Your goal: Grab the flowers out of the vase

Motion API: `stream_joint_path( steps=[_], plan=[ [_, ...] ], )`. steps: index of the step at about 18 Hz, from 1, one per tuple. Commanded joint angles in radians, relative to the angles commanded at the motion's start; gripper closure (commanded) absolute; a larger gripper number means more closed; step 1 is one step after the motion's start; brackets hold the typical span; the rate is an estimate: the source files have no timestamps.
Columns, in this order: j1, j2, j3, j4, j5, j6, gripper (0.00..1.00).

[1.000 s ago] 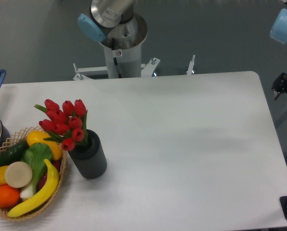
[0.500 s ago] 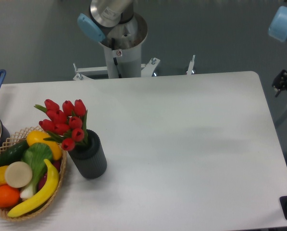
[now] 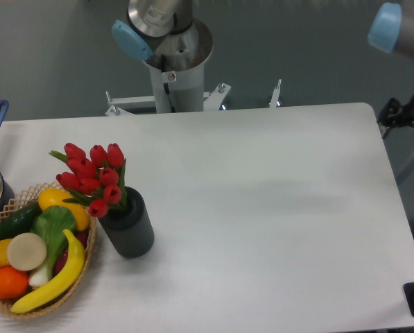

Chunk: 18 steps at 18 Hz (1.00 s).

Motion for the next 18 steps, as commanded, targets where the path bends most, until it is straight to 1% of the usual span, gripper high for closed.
stream_joint_path(
  steps=[1,4,5,7,10,13,15,16,18],
  plan=[
    [-0.002,0.018,-0.038,0.032,-0.061,0.005,0.0],
    [-0.008,0.109,-0.176,0.155,-0.202,0.0,0.0],
    [-0.005,0.121,-0.207,0.172,-0.25,0.003,0.0],
    [0.008,0.152,-0.243,0.177,-0.351,0.011,0.0],
    [0.012,0.178,-0.282,0.178,-0.485,0.009,0.0],
    [0.024,0.201,-0.338,0.189,-0.588,0.008,0.0],
    [0.041,0.242,-0.388,0.201,-0.658,0.008,0.0],
    [0.048,0.253,-0.407,0.201,-0.695,0.011,0.0],
    [0.051,0.266,-0.422,0.201,-0.769,0.008,0.0]
  ],
)
